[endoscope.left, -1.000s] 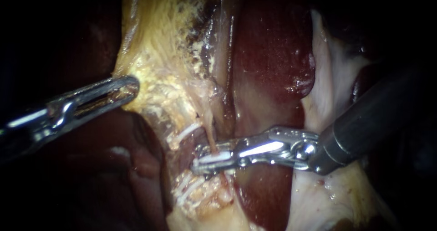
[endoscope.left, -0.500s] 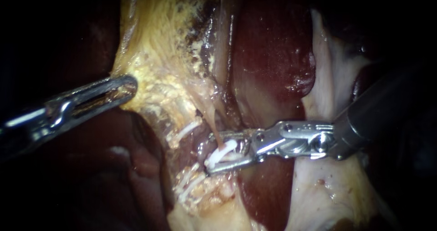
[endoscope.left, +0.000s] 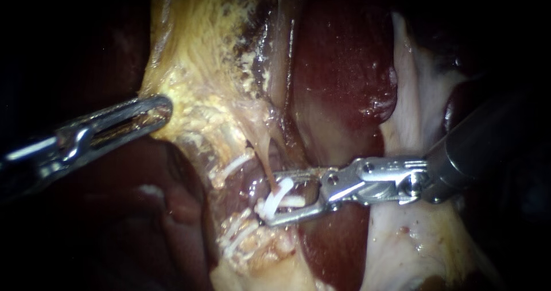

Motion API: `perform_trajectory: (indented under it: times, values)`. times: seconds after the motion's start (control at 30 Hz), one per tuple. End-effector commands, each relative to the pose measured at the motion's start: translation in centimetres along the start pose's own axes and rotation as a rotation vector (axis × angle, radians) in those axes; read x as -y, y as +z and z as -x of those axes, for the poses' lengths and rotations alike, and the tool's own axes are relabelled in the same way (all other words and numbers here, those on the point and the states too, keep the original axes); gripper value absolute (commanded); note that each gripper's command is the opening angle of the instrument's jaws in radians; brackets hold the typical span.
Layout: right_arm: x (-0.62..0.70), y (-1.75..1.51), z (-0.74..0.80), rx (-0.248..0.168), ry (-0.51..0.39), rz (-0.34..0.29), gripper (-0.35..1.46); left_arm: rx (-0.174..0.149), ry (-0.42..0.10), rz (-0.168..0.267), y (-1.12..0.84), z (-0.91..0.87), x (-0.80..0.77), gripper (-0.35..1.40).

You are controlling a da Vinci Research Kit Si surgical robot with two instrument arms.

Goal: Going back second clip right tube

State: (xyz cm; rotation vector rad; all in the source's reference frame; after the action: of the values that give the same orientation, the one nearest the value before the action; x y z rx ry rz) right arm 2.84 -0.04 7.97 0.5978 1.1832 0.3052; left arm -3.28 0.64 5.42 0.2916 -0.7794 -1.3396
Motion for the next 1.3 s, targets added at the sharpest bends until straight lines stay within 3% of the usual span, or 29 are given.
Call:
perform_trajectory:
  times: [0.03, 0.27, 0.53, 0.7, 0.9, 1.13, 1.3]
  values:
    - [0.03, -0.01, 0.00, 0.002, -0.007, -0.025, 0.60, 0.000, 0.000, 0.001, 0.00, 0.00, 0.00, -0.35]
    - [0.16, 0.04, -0.06, 0.002, -0.039, -0.069, 0.60, 0.000, 0.000, 0.000, 0.00, 0.00, 0.00, -0.35]
    - [-0.15, 0.31, -0.01, -0.001, -0.032, -0.015, 0.60, 0.000, 0.000, 0.001, 0.02, 0.00, 0.01, -0.35]
    - [-0.24, 0.35, 0.07, -0.001, -0.034, 0.014, 0.60, 0.000, 0.000, 0.001, 0.01, 0.00, 0.01, -0.35]
    - [-0.27, -0.10, -0.08, -0.010, -0.051, 0.052, 0.60, 0.000, 0.000, 0.001, 0.00, -0.01, 0.00, -0.35]
    - [-0.14, -0.74, -0.31, -0.028, -0.105, 0.070, 0.60, 0.000, 0.000, 0.001, 0.00, -0.01, 0.00, -0.35]
    - [-0.10, -0.95, -0.40, -0.025, -0.161, 0.071, 0.60, 0.000, 0.000, 0.001, 0.00, -0.01, 0.00, -0.35]
